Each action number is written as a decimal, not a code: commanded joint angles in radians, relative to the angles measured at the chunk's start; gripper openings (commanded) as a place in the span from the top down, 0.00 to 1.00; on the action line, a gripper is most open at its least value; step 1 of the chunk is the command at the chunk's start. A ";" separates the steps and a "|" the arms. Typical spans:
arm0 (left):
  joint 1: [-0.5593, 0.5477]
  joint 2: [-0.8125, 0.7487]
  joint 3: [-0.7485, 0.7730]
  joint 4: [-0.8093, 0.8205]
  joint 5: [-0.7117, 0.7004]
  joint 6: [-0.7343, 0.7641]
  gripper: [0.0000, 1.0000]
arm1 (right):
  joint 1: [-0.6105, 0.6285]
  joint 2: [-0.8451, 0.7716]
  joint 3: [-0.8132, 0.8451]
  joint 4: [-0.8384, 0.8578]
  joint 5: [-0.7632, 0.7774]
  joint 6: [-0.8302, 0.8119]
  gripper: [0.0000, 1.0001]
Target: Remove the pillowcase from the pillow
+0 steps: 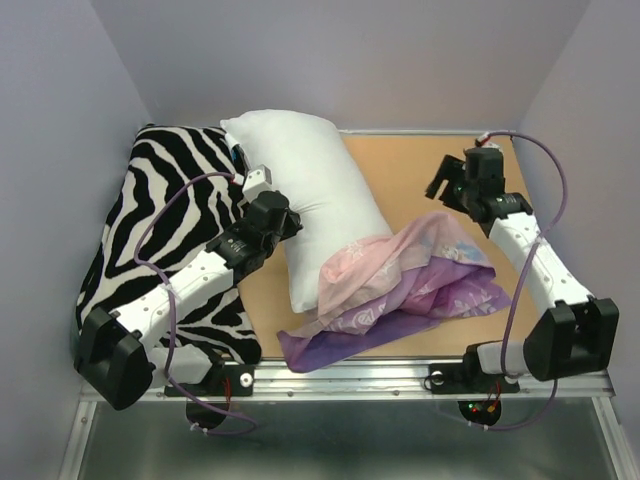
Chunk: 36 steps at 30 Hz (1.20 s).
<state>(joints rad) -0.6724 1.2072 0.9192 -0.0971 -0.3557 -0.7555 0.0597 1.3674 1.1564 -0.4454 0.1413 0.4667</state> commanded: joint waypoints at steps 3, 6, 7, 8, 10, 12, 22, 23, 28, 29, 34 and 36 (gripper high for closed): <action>-0.010 0.005 0.043 0.066 0.021 0.031 1.00 | 0.152 -0.217 -0.012 -0.015 -0.204 -0.004 0.16; -0.009 0.000 0.041 0.071 0.018 0.028 1.00 | 0.221 -0.318 -0.053 -0.033 -0.279 0.004 0.13; -0.009 -0.001 0.041 0.073 0.020 0.028 1.00 | 0.264 -0.344 -0.069 -0.042 -0.278 0.018 0.12; -0.009 -0.008 0.041 0.073 0.020 0.030 1.00 | 0.284 -0.364 -0.093 -0.055 -0.282 0.027 0.11; -0.009 -0.009 0.049 0.077 0.026 0.030 1.00 | 0.330 -0.425 -0.176 -0.059 -0.289 0.059 0.10; -0.009 -0.009 0.052 0.077 0.032 0.028 1.00 | 0.357 -0.464 -0.231 -0.059 -0.310 0.085 0.09; -0.009 0.006 0.078 0.077 0.044 0.031 1.00 | 0.551 -0.577 -0.458 -0.075 -0.247 0.237 0.01; -0.009 0.005 0.078 0.077 0.043 0.031 1.00 | 0.558 -0.568 -0.472 -0.047 -0.247 0.243 0.01; -0.009 -0.015 0.101 0.059 0.037 0.047 1.00 | 0.580 -0.556 -0.514 -0.045 -0.151 0.263 0.30; -0.007 -0.018 0.107 0.051 0.032 0.056 1.00 | 0.580 -0.556 -0.515 -0.046 -0.144 0.265 0.45; -0.003 -0.031 0.183 0.005 0.034 0.114 1.00 | 0.580 -0.573 -0.422 -0.151 -0.005 0.271 0.99; 0.014 -0.031 0.214 -0.035 0.027 0.142 1.00 | 0.580 -0.602 -0.355 -0.206 0.055 0.267 1.00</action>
<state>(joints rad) -0.6720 1.2201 1.0107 -0.1699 -0.3031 -0.6865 0.6308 0.8150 0.6678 -0.5629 0.0299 0.7311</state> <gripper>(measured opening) 0.034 0.022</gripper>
